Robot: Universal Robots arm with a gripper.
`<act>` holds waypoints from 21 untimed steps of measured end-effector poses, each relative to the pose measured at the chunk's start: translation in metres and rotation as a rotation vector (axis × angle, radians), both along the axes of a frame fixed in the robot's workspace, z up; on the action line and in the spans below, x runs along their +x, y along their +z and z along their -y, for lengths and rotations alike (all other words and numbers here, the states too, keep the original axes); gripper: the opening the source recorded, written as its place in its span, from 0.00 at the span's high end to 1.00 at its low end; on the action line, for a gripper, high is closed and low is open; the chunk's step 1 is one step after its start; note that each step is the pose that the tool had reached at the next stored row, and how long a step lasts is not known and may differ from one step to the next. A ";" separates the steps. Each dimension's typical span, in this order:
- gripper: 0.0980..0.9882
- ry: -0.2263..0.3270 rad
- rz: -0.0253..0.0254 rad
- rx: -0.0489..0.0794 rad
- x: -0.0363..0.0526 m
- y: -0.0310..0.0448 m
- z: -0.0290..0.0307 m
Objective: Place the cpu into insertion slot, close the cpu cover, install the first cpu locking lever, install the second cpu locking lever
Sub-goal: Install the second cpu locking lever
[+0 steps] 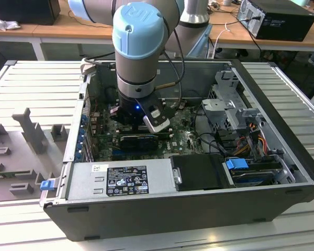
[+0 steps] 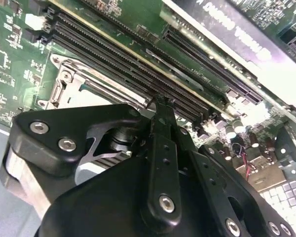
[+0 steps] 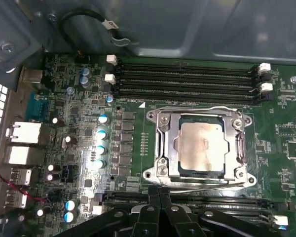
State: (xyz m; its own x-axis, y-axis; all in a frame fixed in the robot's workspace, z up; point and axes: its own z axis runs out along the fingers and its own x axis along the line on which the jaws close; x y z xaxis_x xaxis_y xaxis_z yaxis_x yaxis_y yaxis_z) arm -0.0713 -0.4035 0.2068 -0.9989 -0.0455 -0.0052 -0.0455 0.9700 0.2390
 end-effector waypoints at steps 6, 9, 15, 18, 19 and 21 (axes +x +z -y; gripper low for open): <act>0.99 0.000 0.0000 0.035 -0.0022 -0.0060 0.0000; 0.99 0.001 0.0000 0.048 -0.0036 -0.0080 0.0000; 0.99 0.001 0.0001 0.074 -0.0040 -0.0105 -0.0008; 0.99 0.001 0.0001 0.081 -0.0044 -0.0122 -0.0014; 0.99 0.002 -0.0002 0.083 -0.0053 -0.0123 -0.0018; 0.99 0.002 0.0001 0.083 -0.0059 -0.0124 -0.0019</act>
